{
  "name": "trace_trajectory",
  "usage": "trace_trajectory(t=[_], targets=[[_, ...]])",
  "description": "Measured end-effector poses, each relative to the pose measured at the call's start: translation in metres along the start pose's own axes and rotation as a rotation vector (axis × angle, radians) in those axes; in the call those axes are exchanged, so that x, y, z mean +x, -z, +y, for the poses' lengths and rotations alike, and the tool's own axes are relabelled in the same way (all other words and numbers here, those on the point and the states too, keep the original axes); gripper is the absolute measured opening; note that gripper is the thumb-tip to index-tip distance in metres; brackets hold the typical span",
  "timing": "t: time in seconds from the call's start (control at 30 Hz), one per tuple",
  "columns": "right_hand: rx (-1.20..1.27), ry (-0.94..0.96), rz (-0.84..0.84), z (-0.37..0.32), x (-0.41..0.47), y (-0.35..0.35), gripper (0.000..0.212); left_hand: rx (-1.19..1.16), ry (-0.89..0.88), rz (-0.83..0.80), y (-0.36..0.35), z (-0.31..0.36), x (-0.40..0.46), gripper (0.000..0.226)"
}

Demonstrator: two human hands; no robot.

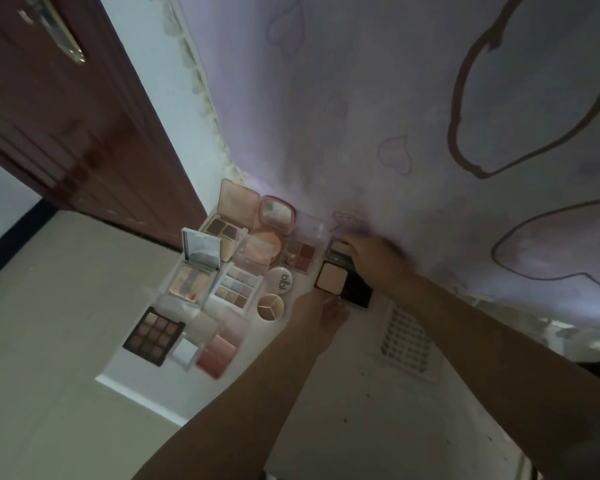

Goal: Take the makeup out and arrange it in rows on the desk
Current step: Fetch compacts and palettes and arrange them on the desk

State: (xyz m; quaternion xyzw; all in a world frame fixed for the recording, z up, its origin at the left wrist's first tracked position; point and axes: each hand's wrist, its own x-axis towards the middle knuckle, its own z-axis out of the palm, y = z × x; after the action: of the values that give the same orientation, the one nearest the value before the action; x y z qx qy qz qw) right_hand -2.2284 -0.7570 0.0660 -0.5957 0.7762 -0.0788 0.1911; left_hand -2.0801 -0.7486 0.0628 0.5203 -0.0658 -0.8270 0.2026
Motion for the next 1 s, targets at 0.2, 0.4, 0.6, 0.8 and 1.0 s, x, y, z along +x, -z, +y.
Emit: trace_trajectory(t=[0.2,0.4,0.6,0.8,1.0], targets=[[0.098,-0.011,-0.018,0.004,0.011,0.008,0.036,0.086,0.040,0.026,-0.014,0.017,0.005,0.012],[0.215,0.043,0.127,0.005,-0.045,0.027,0.035,0.340,0.007,0.052,-0.003,-0.009,-0.010,0.013],[0.285,-0.536,0.130,0.042,-0.183,-0.027,0.036,1.266,-0.284,-0.103,-0.022,-0.065,-0.019,0.045],[1.022,-0.883,0.271,0.041,-0.187,-0.052,0.038,1.477,-0.306,-0.133,-0.038,-0.081,-0.027,0.058],[1.436,-0.759,0.153,0.024,-0.225,-0.038,0.038,1.384,-0.102,-0.329,-0.017,-0.090,-0.058,0.094]])
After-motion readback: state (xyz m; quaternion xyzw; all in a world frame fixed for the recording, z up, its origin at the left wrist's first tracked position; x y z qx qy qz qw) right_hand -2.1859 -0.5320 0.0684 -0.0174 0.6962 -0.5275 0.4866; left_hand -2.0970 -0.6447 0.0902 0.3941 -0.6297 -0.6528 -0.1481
